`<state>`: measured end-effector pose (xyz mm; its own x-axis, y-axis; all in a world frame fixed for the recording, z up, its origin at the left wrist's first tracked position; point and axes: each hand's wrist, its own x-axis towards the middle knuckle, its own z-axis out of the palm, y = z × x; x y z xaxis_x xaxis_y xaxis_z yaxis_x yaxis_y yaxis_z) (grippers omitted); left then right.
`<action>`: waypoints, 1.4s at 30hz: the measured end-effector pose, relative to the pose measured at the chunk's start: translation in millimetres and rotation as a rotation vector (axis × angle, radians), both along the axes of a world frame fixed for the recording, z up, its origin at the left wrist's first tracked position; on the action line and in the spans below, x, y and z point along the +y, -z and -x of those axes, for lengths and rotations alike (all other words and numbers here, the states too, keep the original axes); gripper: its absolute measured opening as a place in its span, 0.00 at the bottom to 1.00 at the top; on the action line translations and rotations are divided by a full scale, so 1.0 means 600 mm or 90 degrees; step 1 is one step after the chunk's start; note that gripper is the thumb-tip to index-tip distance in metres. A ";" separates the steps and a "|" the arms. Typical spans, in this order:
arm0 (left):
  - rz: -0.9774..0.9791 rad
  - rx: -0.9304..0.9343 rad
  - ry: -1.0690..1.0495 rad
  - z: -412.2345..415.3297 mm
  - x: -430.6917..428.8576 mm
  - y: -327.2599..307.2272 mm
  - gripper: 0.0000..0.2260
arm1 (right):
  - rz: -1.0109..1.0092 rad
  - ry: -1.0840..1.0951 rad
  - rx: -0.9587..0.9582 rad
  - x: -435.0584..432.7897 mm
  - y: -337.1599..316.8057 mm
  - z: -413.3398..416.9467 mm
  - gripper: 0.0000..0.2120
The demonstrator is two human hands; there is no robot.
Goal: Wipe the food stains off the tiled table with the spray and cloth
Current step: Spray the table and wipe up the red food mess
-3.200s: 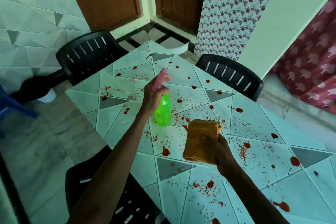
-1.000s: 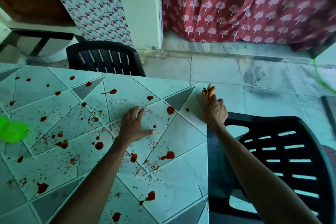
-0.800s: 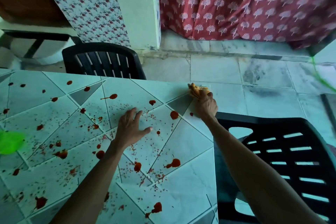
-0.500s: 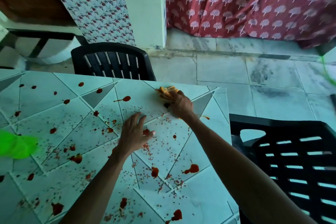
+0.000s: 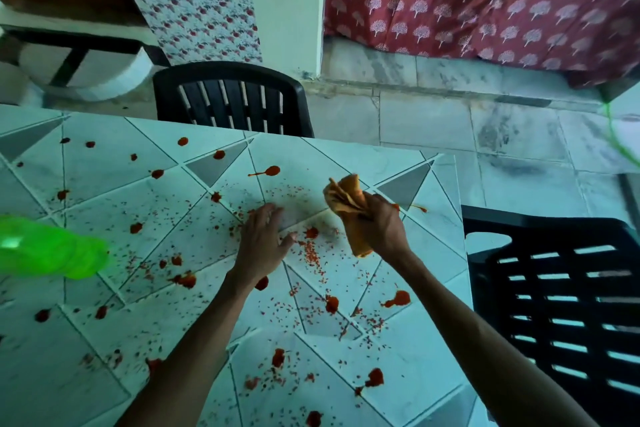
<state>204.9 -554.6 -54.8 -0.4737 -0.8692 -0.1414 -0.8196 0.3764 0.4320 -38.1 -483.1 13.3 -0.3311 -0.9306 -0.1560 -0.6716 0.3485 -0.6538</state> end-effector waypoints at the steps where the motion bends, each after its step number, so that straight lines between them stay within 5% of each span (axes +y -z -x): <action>1: -0.003 -0.001 0.002 -0.002 0.001 0.000 0.25 | -0.002 0.044 0.012 0.016 0.000 0.011 0.07; 7: 0.011 -0.009 0.008 -0.014 0.001 -0.001 0.26 | -0.137 0.210 0.112 0.084 0.049 0.027 0.13; 11: 0.014 -0.007 0.000 -0.039 0.001 -0.003 0.27 | -0.144 0.148 0.048 0.050 0.072 -0.044 0.23; 20: 0.019 -0.015 -0.024 -0.086 0.017 -0.009 0.24 | -0.123 -0.021 -0.179 -0.067 0.033 -0.198 0.16; 25: 0.020 -0.022 -0.010 -0.079 0.030 -0.014 0.25 | -0.041 0.031 -0.233 -0.008 -0.024 -0.149 0.27; 33: -0.022 -0.051 0.077 -0.031 0.062 -0.016 0.37 | -0.010 0.204 -0.149 0.176 -0.055 0.041 0.09; 38: -0.038 -0.066 0.093 -0.023 0.084 -0.022 0.42 | -0.060 0.276 -0.101 0.196 -0.015 0.080 0.15; 42: -0.029 -0.081 0.098 -0.036 0.098 -0.027 0.45 | -0.098 0.205 -0.148 0.142 0.017 0.008 0.16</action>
<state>226.4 -495.8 -38.3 -0.5763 -0.7792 -0.2466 -0.8031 0.4840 0.3476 -42.9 -398.1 2.9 -0.5400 -0.7458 -0.3901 -0.3536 0.6217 -0.6989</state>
